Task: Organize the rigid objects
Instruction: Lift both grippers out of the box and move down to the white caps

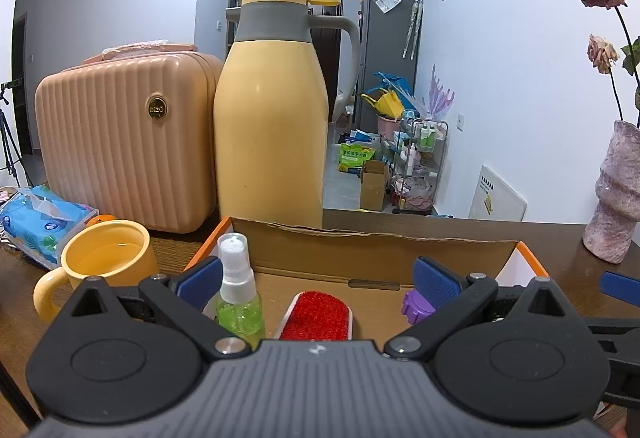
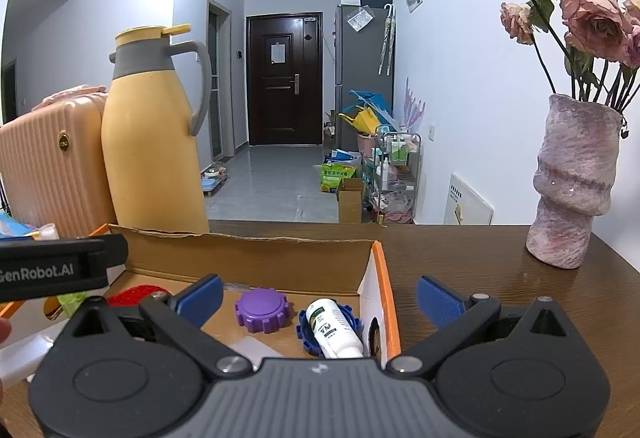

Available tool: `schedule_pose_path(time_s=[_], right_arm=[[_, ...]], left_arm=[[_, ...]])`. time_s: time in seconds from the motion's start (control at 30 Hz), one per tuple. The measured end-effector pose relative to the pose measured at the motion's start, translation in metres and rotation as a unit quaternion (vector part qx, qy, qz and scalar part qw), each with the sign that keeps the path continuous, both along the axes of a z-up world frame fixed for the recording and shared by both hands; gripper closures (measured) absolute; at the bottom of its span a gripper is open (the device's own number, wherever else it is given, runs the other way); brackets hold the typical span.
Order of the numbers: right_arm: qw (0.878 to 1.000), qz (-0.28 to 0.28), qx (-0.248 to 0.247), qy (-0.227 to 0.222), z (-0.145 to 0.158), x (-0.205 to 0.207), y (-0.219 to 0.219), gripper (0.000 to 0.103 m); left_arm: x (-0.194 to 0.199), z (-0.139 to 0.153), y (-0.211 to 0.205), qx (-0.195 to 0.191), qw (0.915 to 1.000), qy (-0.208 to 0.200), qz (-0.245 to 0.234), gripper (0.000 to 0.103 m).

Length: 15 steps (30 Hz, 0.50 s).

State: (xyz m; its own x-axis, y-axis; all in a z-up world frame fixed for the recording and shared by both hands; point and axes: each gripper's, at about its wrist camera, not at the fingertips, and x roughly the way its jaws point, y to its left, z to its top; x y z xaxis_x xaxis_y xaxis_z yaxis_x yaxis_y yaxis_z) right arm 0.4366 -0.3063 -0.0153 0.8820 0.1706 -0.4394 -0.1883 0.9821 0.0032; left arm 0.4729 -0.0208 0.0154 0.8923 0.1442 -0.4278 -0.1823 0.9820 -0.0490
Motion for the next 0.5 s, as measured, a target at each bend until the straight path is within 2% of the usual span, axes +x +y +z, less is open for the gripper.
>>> schedule_pose_path(time_s=[0.5], right_arm=[[1.0, 0.003, -0.003, -0.009, 0.002, -0.024, -0.006, 0.0]], left_arm=[[-0.022, 0.003, 0.001, 0.003, 0.9999, -0.008, 0.008, 0.0]])
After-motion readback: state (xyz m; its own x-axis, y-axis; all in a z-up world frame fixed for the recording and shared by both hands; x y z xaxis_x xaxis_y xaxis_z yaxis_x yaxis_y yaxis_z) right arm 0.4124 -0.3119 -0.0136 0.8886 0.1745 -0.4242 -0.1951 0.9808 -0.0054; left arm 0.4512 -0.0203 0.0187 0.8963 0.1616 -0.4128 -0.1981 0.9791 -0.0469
